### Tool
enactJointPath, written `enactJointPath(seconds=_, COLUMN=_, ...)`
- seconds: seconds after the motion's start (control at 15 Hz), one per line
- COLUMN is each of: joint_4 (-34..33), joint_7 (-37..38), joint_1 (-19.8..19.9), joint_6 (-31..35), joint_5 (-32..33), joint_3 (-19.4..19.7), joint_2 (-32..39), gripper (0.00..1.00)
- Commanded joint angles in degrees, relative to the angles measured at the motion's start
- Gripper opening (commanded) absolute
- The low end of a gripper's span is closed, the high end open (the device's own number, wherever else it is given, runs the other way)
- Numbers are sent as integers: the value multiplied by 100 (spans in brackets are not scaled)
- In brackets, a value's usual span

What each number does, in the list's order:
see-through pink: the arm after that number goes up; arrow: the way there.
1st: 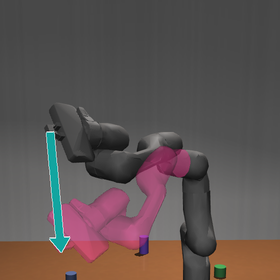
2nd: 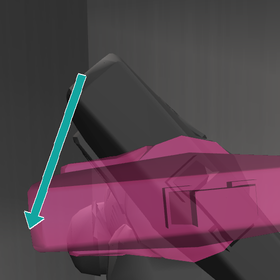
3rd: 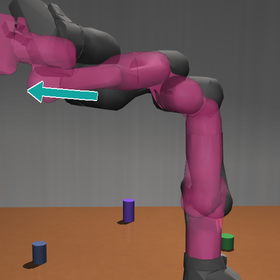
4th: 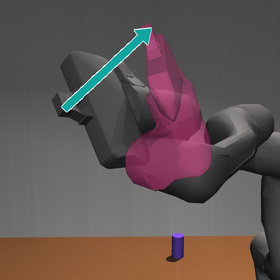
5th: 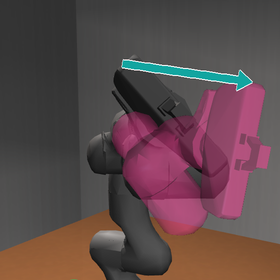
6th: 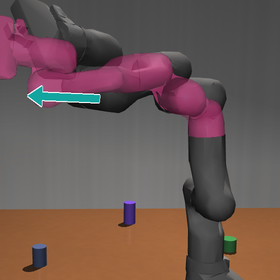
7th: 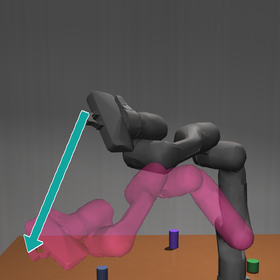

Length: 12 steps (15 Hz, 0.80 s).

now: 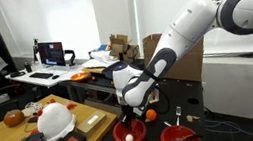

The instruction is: Put the orange block inside the bowl

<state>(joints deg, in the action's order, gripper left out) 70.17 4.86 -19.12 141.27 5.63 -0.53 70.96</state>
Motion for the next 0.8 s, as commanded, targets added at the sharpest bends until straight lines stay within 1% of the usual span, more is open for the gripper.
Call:
enactJointPath(seconds=0.0, joint_4=-149, joint_7=191, joint_1=-119, joint_6=-54, joint_5=181, joint_3=160, joint_2=83, gripper=26)
enactJointPath(seconds=0.27, joint_4=-187, joint_7=147, joint_1=-69, joint_6=-112, joint_5=139, joint_3=94, joint_2=127, gripper=26)
enactJointPath(seconds=0.33, joint_4=-195, joint_7=157, joint_1=-69, joint_6=-164, joint_5=132, joint_3=94, joint_2=130, gripper=28)
enactJointPath(seconds=0.4, joint_4=-196, joint_7=127, joint_1=-43, joint_6=-189, joint_5=110, joint_3=61, joint_2=129, gripper=76)
enactJointPath(seconds=0.47, joint_4=-177, joint_7=109, joint_1=-22, joint_6=-180, joint_5=99, joint_3=43, joint_2=118, gripper=77)
enactJointPath(seconds=0.6, joint_4=-159, joint_7=106, joint_1=18, joint_6=-148, joint_5=65, joint_3=15, joint_2=96, gripper=90)
enactJointPath(seconds=0.67, joint_4=-149, joint_7=61, joint_1=88, joint_6=-136, joint_5=1, joint_3=-62, joint_2=72, gripper=98)
enactJointPath(seconds=0.73, joint_4=-137, joint_7=35, joint_1=152, joint_6=-147, joint_5=-70, joint_3=-134, joint_2=43, gripper=100)
